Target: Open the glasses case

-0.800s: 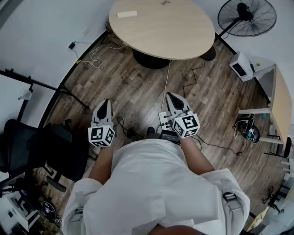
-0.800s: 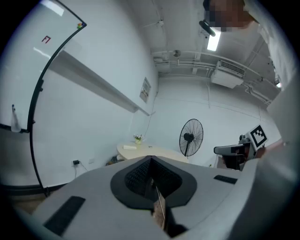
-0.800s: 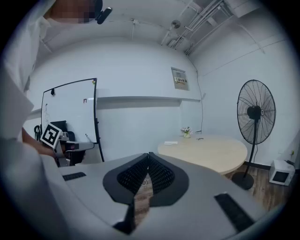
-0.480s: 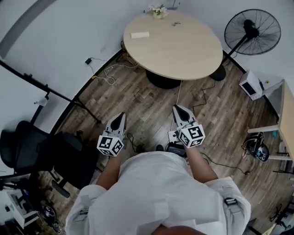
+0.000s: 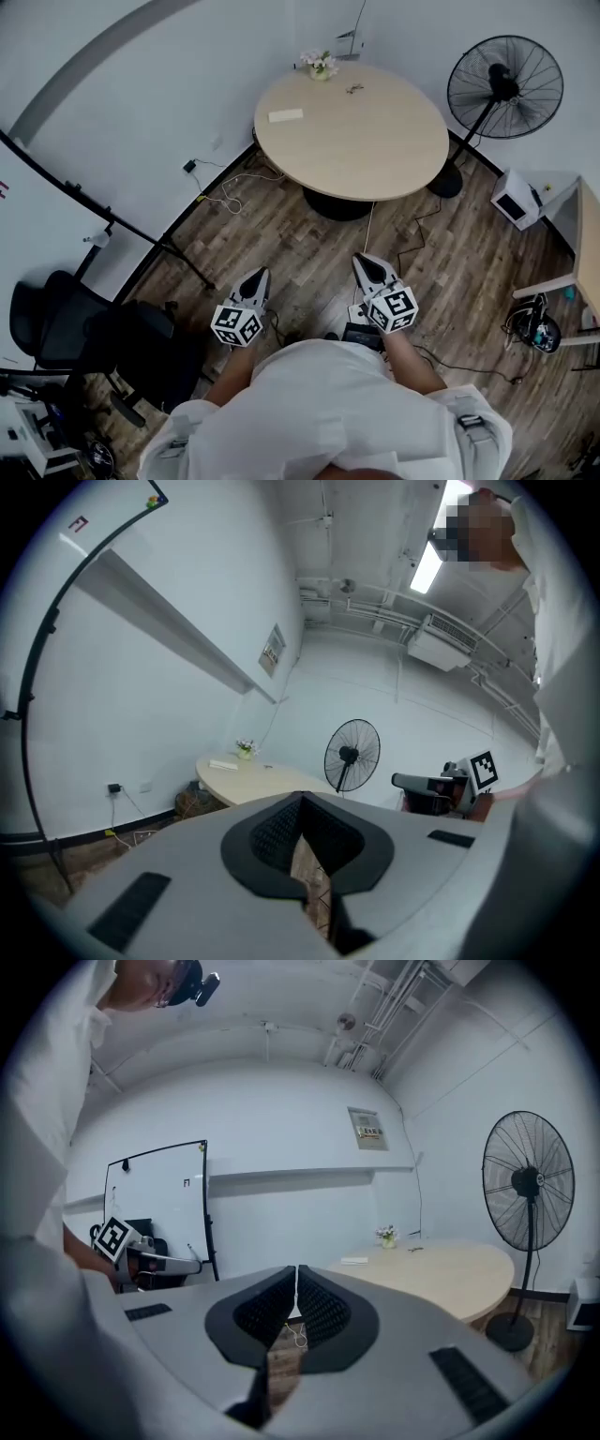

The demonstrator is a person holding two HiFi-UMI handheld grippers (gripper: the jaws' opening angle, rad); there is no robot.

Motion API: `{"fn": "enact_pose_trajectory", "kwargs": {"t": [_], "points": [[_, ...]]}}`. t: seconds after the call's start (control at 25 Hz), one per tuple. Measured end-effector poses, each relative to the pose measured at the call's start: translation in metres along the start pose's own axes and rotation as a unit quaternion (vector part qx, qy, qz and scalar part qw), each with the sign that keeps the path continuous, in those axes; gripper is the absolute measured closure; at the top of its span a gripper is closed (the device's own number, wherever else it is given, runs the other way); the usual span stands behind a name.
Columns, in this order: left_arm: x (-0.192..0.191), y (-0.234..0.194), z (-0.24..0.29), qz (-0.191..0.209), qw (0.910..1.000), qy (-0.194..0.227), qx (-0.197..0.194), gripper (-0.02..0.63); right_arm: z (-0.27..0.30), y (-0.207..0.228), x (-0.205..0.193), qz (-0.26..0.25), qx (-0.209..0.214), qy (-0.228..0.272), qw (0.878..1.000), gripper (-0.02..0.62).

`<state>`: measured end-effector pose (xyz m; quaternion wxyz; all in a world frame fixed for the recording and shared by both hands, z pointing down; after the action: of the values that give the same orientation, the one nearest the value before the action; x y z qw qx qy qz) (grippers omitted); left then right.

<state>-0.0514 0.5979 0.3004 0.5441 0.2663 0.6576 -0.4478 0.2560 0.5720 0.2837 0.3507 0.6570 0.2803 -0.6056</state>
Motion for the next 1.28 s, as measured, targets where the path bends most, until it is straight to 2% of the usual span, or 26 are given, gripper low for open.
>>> {"fn": "enact_pose_trajectory", "kwargs": {"t": [0.4, 0.64, 0.76, 0.92, 1.12, 1.28], "points": [[-0.001, 0.043, 0.022, 0.023, 0.9986, -0.024, -0.041, 0.593, -0.015, 0.035, -0.012, 0.015, 0.021, -0.04, 0.999, 0.569], [-0.014, 0.046, 0.022, 0.025, 0.9991, -0.035, 0.0, 0.592, -0.013, 0.054, -0.034, 0.028, 0.042, -0.049, 0.998, 0.569], [-0.021, 0.047, 0.018, 0.024, 0.9988, -0.043, 0.004, 0.592, -0.006, 0.057, -0.035, 0.033, 0.049, -0.044, 0.997, 0.569], [-0.029, 0.032, 0.025, 0.012, 0.9985, -0.053, 0.013, 0.592, 0.009, 0.063, -0.039, 0.031, 0.051, -0.05, 0.997, 0.569], [-0.016, 0.001, 0.063, 0.007, 0.9994, -0.032, 0.007, 0.592, 0.041, 0.081, -0.044, 0.031, 0.036, -0.065, 0.997, 0.569], [0.002, -0.031, 0.098, 0.007, 0.9999, -0.013, 0.0, 0.592, 0.087, 0.089, -0.029, 0.015, 0.042, -0.061, 0.997, 0.569]]}}
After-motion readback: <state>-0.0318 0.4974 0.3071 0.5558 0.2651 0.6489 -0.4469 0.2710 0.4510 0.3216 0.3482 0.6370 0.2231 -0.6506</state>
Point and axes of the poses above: the fingertips, and each gripper's own axes: z forward along the fingers, y to its right, x out of its top, the point moved 7 cm from there along -z, backward along the fingers, and after that the axes turned 8 degrees about y, right-handed, at the moved point
